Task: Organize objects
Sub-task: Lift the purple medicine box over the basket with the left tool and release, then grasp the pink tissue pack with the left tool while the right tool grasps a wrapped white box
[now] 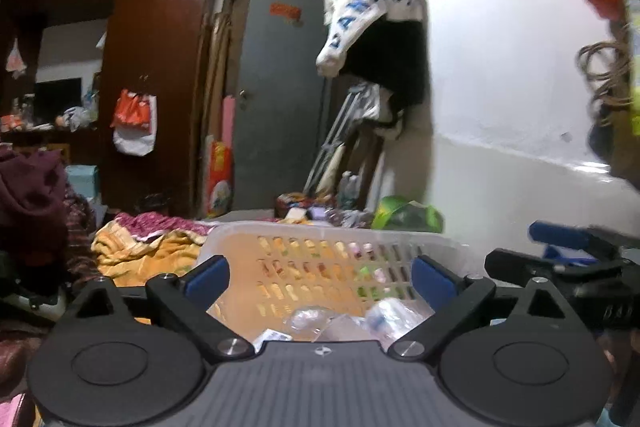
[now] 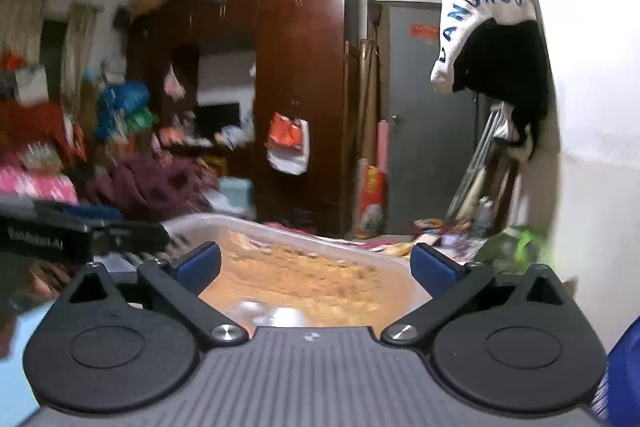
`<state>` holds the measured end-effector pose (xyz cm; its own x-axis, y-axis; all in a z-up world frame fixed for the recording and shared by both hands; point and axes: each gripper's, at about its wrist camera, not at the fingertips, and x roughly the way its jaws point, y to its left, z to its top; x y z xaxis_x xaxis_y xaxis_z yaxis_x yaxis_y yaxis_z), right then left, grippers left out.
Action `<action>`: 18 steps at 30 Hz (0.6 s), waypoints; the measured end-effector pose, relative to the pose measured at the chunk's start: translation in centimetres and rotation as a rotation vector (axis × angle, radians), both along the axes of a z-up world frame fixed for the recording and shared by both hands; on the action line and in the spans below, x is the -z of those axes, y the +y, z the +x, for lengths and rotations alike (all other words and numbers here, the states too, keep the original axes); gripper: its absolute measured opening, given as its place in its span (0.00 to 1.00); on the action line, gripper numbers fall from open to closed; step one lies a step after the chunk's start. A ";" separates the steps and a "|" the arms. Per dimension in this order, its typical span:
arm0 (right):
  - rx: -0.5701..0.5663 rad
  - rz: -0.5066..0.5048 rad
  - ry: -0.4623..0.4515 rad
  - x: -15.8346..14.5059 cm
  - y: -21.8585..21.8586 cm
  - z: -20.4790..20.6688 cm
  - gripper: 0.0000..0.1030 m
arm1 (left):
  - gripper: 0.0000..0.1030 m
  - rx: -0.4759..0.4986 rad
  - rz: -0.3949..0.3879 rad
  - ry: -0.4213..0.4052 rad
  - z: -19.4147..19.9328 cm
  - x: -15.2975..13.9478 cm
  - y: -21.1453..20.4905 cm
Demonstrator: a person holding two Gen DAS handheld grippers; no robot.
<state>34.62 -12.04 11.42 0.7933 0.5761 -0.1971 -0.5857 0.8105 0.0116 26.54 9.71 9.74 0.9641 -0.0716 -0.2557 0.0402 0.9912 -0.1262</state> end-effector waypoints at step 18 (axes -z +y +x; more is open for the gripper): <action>-0.096 -0.114 0.213 10.2 -3.6 -12.5 0.74 | 0.96 0.020 0.108 0.199 -10.9 9.7 -1.7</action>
